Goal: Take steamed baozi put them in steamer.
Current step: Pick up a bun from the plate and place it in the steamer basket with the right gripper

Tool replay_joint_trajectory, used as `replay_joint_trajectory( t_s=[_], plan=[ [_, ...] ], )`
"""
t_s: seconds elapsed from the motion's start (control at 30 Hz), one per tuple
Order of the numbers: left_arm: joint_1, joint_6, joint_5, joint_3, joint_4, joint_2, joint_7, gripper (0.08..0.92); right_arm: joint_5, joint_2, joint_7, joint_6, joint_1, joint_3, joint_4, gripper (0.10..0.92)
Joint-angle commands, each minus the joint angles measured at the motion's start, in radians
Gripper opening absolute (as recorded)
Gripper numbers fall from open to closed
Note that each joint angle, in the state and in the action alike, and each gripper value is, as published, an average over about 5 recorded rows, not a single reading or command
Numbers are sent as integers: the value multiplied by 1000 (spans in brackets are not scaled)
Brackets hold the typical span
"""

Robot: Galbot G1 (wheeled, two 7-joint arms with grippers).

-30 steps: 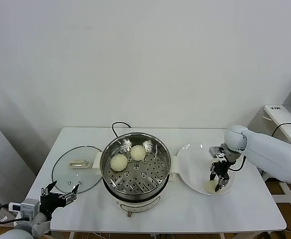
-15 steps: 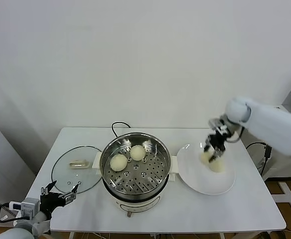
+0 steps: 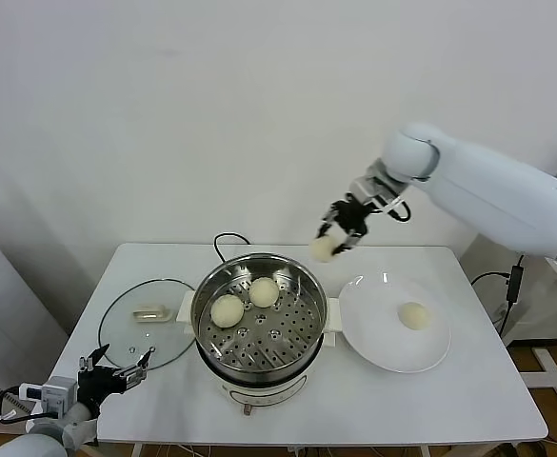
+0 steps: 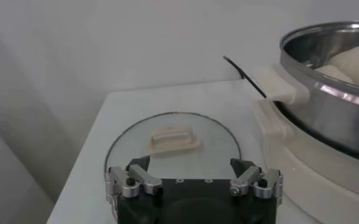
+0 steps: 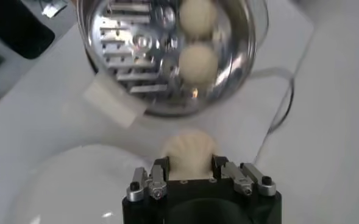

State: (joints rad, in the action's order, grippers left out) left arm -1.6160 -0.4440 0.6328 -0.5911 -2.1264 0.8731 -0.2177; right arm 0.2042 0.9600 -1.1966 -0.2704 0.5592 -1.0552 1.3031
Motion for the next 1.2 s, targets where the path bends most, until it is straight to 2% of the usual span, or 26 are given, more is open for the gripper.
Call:
replay_joint_trajectory(
  t_s=[0.03, 0.57, 1.2],
  plan=[
    [2, 0, 0, -1, -3, 1, 0, 823, -20, 136, 57, -142, 21, -20, 147, 450],
    [-1, 3, 0, -3, -3, 1, 1, 823, -82, 196, 39, -164, -37, -148, 225, 450],
    [-1, 1, -3, -2, -5, 6, 1, 823, -185, 196, 32, -214, -128, -145, 208, 450]
  ],
)
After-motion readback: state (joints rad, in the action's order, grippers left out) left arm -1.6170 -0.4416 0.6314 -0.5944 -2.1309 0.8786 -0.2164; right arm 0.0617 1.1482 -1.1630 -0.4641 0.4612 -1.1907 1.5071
